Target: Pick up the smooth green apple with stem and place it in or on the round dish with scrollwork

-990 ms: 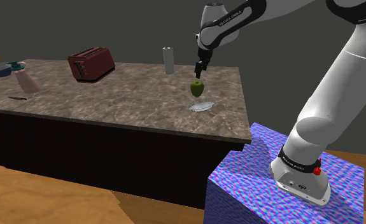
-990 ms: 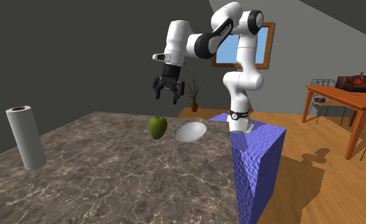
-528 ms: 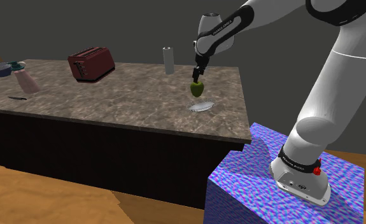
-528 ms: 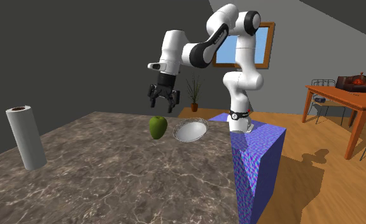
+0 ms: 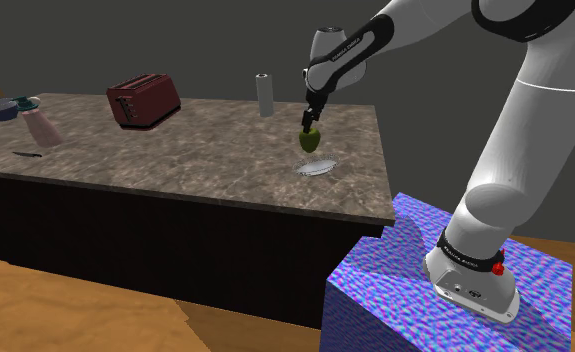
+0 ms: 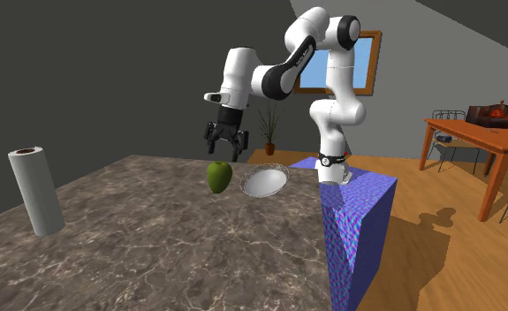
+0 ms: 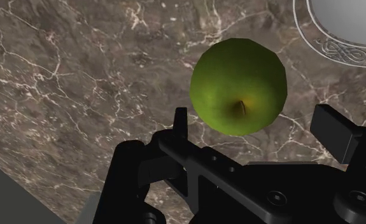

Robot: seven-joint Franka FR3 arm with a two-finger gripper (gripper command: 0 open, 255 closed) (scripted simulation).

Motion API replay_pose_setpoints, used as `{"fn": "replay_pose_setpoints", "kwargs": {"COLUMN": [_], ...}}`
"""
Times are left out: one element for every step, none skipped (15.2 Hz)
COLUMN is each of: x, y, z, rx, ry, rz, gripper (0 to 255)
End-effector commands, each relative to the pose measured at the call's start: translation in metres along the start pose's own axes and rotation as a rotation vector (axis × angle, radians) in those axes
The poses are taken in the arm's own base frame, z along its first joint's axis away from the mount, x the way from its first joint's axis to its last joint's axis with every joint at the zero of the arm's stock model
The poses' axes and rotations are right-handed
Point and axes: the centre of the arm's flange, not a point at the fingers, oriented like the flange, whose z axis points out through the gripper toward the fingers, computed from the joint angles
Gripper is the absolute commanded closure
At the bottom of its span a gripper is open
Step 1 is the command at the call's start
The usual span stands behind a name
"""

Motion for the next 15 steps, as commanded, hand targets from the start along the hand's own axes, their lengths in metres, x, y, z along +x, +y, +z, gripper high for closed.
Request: {"fn": "replay_pose_setpoints", "kwargs": {"x": [0.000,0.000,0.000,0.000,0.000,0.000,0.000,0.000,0.000,0.000,0.000,0.001,0.002,0.003,0.004], "y": [0.000,0.000,0.000,0.000,0.000,0.000,0.000,0.000,0.000,0.000,0.000,0.001,0.001,0.002,0.003], "z": [0.000,0.000,0.000,0.000,0.000,0.000,0.000,0.000,0.000,0.000,0.000,-0.005,-0.010,-0.015,-0.020], "rx": [0.000,0.000,0.000,0.000,0.000,0.000,0.000,0.000,0.000,0.000,0.000,0.000,0.000,0.000,0.000], "ry": [0.000,0.000,0.000,0.000,0.000,0.000,0.000,0.000,0.000,0.000,0.000,0.000,0.000,0.000,0.000], "rz": [0.000,0.000,0.000,0.000,0.000,0.000,0.000,0.000,0.000,0.000,0.000,0.000,0.000,0.000,0.000], "gripper": [0,255,255,255,255,255,255,255,255,255,255,255,255,255,255]}}
